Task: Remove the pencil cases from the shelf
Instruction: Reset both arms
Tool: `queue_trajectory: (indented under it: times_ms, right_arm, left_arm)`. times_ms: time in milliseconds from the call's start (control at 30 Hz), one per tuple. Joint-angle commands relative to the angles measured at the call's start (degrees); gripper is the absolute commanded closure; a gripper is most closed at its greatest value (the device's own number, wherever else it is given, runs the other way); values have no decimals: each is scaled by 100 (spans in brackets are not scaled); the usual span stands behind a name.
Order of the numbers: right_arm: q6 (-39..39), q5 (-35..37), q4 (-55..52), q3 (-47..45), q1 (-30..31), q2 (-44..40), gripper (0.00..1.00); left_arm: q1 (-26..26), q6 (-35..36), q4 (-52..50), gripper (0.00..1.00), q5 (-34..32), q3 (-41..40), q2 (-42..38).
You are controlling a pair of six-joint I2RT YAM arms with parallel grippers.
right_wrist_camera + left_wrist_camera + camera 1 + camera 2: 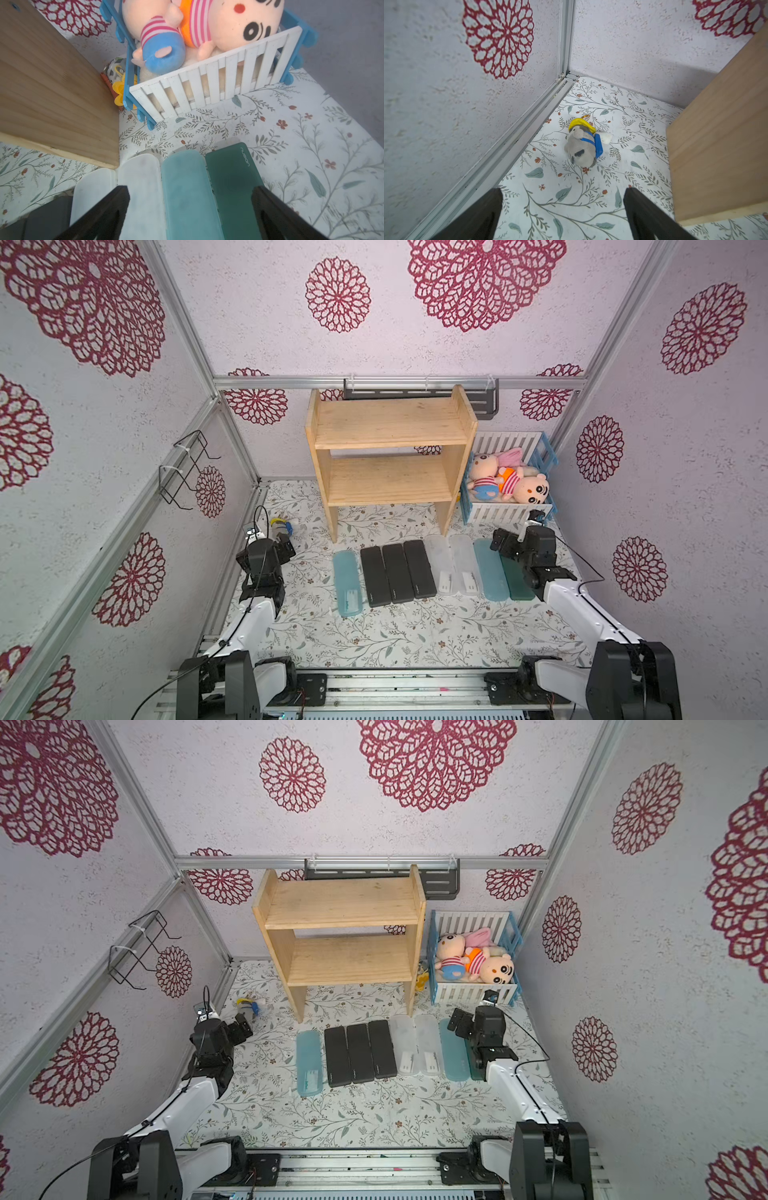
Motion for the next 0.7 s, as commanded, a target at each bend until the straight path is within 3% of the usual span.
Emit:
queue_trajectory:
  times_ms: [0,100,333,467,667]
  right_arm:
    - [-639,-46,1562,-76,-66,172,1]
    - [-931,-25,2520,-378,-87,464,1]
    - [-999,-128,5050,-1338,-71,1432,1]
    - [-1292,-373,5763,-1604,44,1605,1]
    - [-1570,61,7670,-2544,382,1840,1]
  left_arm:
    - [180,154,1510,3,296,-290,467]
    - [318,175,2645,3,714,-546,1016]
    - [404,162,3819,3,1288,-596,2053]
    - [403,125,3606,3,1242,-606,1941]
    - [402,259,3600,3,1580,-583,1963]
